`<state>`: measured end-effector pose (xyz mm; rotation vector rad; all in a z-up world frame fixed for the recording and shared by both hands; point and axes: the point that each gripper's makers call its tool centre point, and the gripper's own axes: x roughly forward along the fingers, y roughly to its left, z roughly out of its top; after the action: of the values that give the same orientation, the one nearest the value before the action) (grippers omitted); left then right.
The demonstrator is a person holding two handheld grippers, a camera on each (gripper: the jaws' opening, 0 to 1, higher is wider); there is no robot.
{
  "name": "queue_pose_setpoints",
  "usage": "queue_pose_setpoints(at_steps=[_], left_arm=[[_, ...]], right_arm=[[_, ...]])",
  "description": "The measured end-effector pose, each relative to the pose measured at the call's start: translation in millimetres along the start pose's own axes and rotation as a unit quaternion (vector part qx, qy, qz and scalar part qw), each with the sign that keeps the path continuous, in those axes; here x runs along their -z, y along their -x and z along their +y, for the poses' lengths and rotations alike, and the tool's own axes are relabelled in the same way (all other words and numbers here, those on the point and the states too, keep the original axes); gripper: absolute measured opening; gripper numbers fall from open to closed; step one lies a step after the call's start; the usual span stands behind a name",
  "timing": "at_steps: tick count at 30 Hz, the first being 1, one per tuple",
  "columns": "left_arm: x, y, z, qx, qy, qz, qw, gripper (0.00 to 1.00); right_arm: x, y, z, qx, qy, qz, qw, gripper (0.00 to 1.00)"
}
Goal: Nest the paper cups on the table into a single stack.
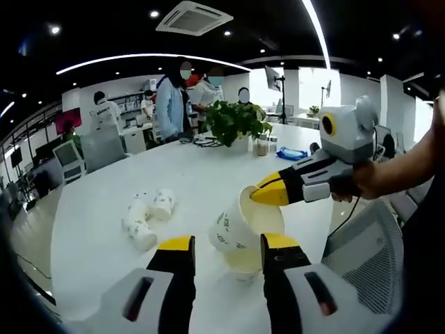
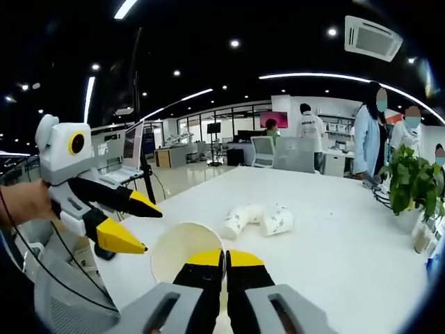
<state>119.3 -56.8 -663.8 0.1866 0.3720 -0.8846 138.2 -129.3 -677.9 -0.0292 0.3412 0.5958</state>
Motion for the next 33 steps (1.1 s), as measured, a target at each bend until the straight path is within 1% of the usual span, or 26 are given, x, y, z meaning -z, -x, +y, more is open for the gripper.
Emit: queue_pose_setpoints(at_steps=[2, 4, 6, 9, 17, 19, 23, 29, 33], left_arm=[[0.3, 0.1, -1.4, 0.004, -0.003, -0.004, 1.0000, 0.37], [-0.7, 0.3, -3.9, 0.009, -0.012, -0.012, 0.9998, 0.42], [0.9, 0.7, -4.5, 0.011, -0.017, -0.009, 0.9998, 0.46], [5.0, 1.9, -5.0, 0.014, -0.022, -0.003, 0.9996, 0.47], [14.0, 5.1, -8.2, 0.018, -0.024, 0.001, 0.9995, 0.54], [16.2, 6.0, -7.6, 0.018, -0.025, 0.001, 0.9995, 0.54], [22.9, 8.2, -5.5, 0.013, -0.024, 0.014, 0.9995, 0.55], [25.8, 12.2, -3.5, 0.011, -0.017, 0.012, 0.9997, 0.57], [28.0, 13.4, -3.3, 0.010, -0.015, 0.014, 0.9997, 0.57]], right_arm=[[1.2, 0.9, -0.4, 0.000, -0.001, 0.003, 1.0000, 0.00], [2.1, 1.9, -0.1, -0.001, -0.004, 0.006, 1.0000, 0.00], [3.2, 2.9, -0.7, -0.002, -0.008, 0.009, 0.9999, 0.00], [4.0, 4.9, -0.6, -0.004, -0.013, 0.014, 0.9998, 0.00], [6.1, 9.0, 0.3, -0.009, -0.023, 0.027, 0.9993, 0.00], [8.7, 9.4, 0.6, -0.010, -0.023, 0.032, 0.9992, 0.00], [14.8, 8.8, 2.7, -0.012, -0.022, 0.043, 0.9987, 0.00], [25.6, 4.0, 4.7, -0.012, -0.014, 0.071, 0.9973, 0.00], [34.3, -0.8, 3.0, -0.013, -0.021, 0.088, 0.9958, 0.00]])
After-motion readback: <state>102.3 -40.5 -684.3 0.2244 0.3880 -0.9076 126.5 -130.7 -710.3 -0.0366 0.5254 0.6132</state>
